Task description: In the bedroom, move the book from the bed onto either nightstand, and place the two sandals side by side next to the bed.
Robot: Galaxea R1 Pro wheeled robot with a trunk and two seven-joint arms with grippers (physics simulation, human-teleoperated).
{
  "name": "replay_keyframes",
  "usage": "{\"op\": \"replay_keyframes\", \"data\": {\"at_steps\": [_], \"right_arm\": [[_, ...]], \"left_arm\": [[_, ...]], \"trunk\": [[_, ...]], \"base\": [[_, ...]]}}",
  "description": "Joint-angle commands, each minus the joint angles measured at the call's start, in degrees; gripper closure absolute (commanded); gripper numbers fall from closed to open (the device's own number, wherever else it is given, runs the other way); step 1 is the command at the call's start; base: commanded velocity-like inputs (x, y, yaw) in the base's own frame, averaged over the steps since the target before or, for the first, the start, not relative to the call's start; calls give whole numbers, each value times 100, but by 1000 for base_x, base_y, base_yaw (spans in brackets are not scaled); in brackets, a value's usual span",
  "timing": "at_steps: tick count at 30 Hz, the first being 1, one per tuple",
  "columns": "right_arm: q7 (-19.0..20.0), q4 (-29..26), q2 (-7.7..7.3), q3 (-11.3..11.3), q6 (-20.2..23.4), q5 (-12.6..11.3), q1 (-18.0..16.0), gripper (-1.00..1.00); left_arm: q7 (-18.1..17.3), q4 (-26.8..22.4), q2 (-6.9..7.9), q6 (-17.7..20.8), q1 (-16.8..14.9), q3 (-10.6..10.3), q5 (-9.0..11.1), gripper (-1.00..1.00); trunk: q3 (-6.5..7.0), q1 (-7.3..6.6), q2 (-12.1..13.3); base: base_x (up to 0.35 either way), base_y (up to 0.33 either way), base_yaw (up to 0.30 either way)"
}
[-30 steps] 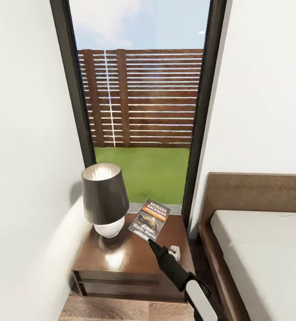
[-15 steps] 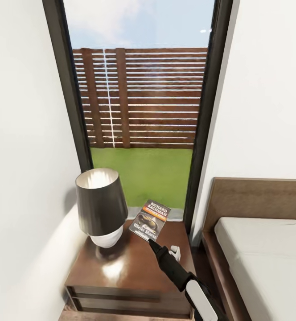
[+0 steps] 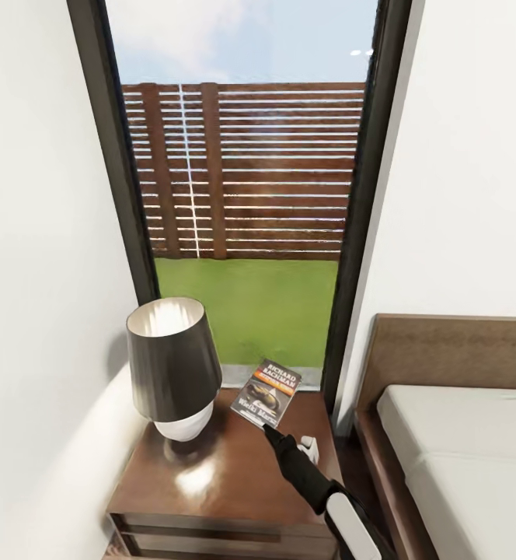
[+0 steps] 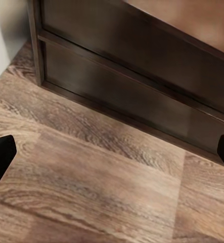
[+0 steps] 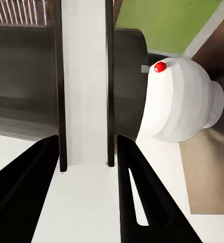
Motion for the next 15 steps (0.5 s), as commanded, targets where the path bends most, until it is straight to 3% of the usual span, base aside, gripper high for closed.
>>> {"op": "replay_keyframes", "data": {"at_steps": [1, 9, 15], "right_arm": [[-60, 16, 1, -20, 42, -103, -3, 100], [-518, 135, -12, -109, 78, -247, -3, 100], [-1154, 289, -64, -131, 263, -398, -113, 100]], "left_arm": [[-21, 4, 2, -12, -3, 49, -40, -100], [-29, 4, 17, -14, -3, 49, -40, -100], [-48, 4, 36, -20, -3, 49, -40, -100]], "trunk": [[-5, -1, -3], [-5, -1, -3], [-5, -1, -3]], "base": [[15, 0, 0], [5, 0, 0], [0, 0, 0]]}}
